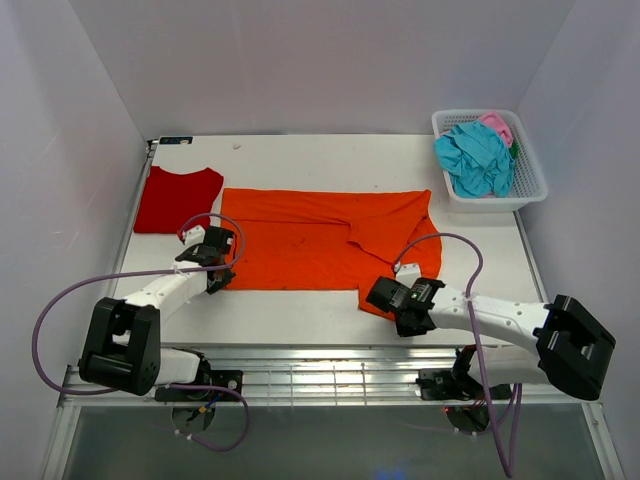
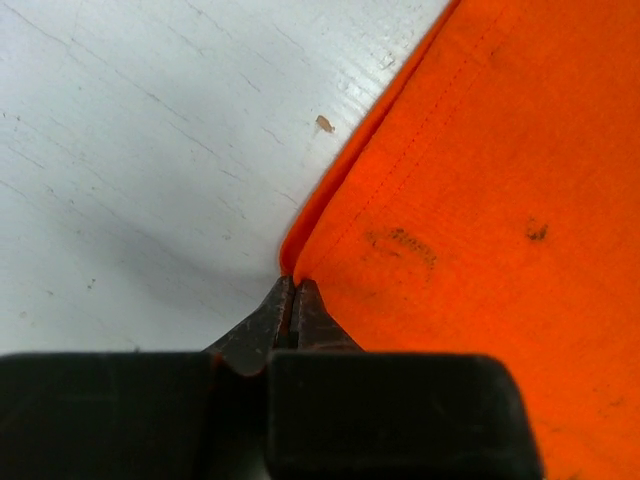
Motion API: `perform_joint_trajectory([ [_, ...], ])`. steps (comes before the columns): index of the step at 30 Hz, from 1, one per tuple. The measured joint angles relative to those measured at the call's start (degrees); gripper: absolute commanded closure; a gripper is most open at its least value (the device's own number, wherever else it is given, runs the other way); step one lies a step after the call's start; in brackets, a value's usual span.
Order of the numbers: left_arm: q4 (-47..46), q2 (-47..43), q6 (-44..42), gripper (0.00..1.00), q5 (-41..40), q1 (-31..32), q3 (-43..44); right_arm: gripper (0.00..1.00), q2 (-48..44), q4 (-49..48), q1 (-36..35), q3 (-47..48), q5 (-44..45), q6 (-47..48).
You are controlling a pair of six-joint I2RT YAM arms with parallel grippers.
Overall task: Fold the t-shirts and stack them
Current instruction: Grap the side of the flattened tshirt closest away from the robot with both arms
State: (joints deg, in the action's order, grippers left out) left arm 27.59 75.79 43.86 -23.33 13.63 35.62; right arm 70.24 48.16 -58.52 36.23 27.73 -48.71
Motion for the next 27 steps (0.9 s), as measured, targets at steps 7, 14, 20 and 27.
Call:
perform_joint_trajectory([
  [7, 0.46, -0.72, 0.0, 1.0, -0.28, 0.0, 0.13, 0.92, 2.32, 0.28, 0.0, 1.6, 1.11, 0.81],
  [14, 0.57, -1.44, -0.13, 1.0, -0.74, 0.0, 2.34, 0.92, 7.3, 0.72, 0.5, 11.96, 6.49, 3.17],
  [20, 0.02, 0.0, -0.57, 1.0, -1.4, -0.02, 5.42, 0.92, 12.98, 1.09, 4.2, 18.56, 11.5, 6.4],
  [27, -1.4, 7.19, -1.64, 1.0, -1.77, -0.61, 9.42, 0.92, 18.47, 1.11, 12.35, 22.53, 17.16, 11.56],
])
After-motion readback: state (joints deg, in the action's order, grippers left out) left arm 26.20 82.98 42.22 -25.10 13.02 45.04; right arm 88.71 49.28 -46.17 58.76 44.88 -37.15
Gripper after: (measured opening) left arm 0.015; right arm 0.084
